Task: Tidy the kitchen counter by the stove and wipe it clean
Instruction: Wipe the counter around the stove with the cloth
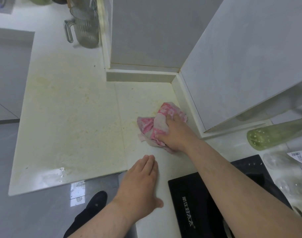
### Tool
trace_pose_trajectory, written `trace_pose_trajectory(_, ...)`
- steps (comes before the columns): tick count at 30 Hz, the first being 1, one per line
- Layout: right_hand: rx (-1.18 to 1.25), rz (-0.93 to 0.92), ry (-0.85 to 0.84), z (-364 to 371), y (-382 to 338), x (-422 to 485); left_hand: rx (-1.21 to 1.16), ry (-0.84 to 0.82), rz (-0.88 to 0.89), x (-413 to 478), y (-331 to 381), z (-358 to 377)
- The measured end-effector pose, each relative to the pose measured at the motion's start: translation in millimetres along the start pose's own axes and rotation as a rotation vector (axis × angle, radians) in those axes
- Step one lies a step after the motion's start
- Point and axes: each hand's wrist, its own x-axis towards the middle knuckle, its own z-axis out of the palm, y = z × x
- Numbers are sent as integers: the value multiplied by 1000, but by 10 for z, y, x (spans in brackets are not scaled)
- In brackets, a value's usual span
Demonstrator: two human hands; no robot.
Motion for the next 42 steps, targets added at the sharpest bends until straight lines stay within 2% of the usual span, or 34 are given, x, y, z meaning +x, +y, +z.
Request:
trace_pose_trajectory(12, 12, -83, -52, -575, -29, 801, 13, -88, 13, 131, -12, 43)
trace_pose_trajectory(16, -6, -94, -88, -649, -40, 890, 16, -57, 25, 97, -28, 37)
trace_pose_trajectory(25, -41, -136, -123, -378, 68, 338, 20, 5, 24, 10, -16, -16)
trace_pose_trajectory(34, 67, -160, -173, -129, 260, -370, 9, 49, 27, -13, -10, -19)
trace_pose_trajectory(42, 19, -169, -140, -149, 115, -161, 6, 54, 54, -7, -17, -28)
